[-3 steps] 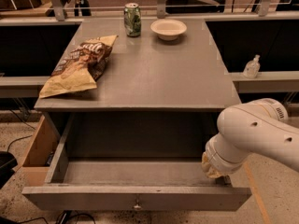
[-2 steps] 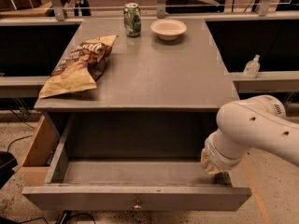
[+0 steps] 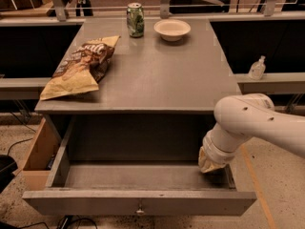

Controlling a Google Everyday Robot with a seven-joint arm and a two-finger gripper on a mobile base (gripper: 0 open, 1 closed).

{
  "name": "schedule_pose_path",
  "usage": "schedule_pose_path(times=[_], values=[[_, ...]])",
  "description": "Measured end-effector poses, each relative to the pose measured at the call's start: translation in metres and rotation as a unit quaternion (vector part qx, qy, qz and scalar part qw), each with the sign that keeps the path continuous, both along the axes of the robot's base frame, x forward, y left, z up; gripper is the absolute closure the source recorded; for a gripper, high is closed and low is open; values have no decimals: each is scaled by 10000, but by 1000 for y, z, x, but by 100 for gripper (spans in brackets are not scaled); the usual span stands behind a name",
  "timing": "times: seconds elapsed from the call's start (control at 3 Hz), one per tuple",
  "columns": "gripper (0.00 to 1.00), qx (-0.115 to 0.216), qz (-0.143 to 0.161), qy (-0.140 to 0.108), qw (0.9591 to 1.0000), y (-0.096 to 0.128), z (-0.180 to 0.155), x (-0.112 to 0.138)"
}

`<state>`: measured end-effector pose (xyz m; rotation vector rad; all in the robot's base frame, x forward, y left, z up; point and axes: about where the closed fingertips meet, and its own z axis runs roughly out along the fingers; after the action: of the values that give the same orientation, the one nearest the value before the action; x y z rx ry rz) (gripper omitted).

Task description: Open top drawer

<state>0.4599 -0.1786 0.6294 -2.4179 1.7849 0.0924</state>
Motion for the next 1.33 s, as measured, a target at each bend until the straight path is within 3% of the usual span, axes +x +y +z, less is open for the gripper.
schedule_pose_path(times=[0.33, 1.33], values=[[100, -42, 28, 310, 9995, 12, -6, -7], [100, -378, -34, 1185, 9922, 31, 2, -80]])
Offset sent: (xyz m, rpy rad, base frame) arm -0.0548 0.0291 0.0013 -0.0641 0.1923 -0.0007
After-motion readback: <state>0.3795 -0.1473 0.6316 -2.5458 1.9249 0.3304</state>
